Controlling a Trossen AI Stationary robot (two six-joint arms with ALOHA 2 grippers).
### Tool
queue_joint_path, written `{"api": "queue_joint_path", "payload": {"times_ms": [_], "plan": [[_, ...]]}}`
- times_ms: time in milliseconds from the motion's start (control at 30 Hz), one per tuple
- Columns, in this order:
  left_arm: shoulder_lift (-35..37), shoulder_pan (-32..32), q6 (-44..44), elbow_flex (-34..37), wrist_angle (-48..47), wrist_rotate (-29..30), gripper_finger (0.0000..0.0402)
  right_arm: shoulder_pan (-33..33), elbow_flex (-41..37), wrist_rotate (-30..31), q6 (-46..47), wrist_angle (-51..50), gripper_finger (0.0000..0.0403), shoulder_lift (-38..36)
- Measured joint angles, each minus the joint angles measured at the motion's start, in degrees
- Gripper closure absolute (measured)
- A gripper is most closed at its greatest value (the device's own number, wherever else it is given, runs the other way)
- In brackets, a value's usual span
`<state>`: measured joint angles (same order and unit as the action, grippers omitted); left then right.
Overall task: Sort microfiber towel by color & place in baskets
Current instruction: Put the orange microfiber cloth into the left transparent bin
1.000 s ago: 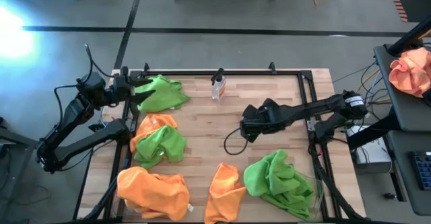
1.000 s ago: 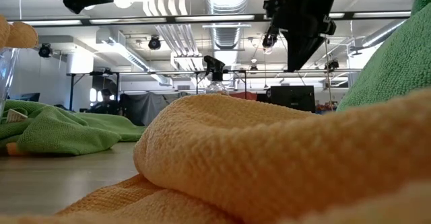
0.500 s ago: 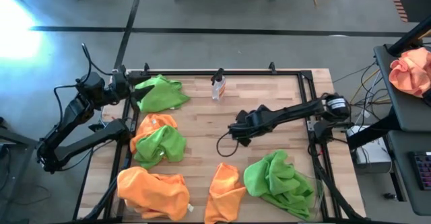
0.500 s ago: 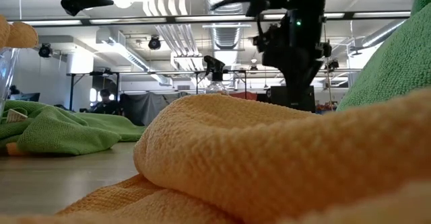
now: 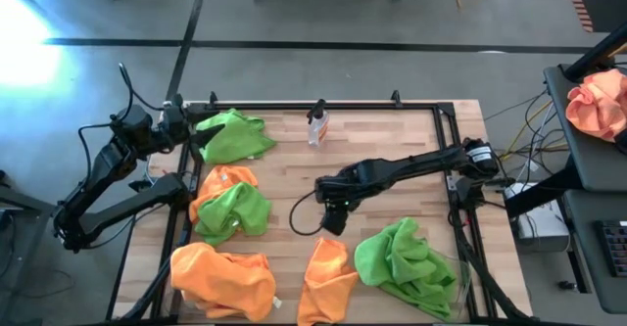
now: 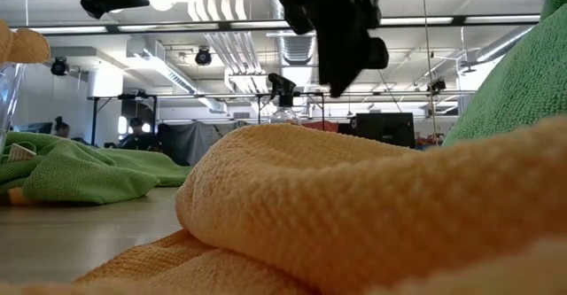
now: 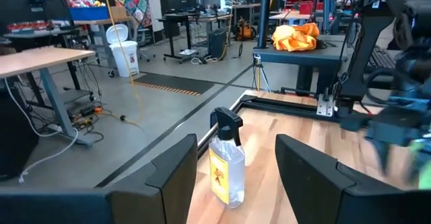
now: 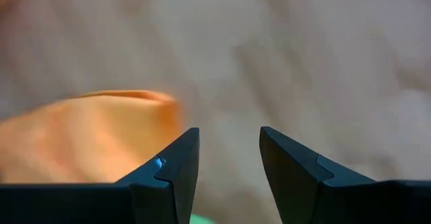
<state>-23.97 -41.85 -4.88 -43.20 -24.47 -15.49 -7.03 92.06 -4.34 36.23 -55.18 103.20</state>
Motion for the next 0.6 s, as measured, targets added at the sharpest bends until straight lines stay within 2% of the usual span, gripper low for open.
{"api": "queue_joint_path", "payload": {"times_ms": [100, 333, 600], "plan": [[0.0, 0.0, -1.2, 0.0, 0.0, 0.0, 0.0216, -0.9, 0.2, -3.9, 2.5, 4.2, 0.0252, 0.0], [0.0, 0.0, -1.4, 0.0, 0.0, -0.9, 0.0216, -3.6, -0.6, -4.4, 5.3, 2.6, 0.0252, 0.3], [0.1, 0.0, 4.5, 0.0, 0.0, -5.0, 0.0216, -8.2, -0.8, -8.1, 4.0, 2.1, 0.0252, 6.0]]}}
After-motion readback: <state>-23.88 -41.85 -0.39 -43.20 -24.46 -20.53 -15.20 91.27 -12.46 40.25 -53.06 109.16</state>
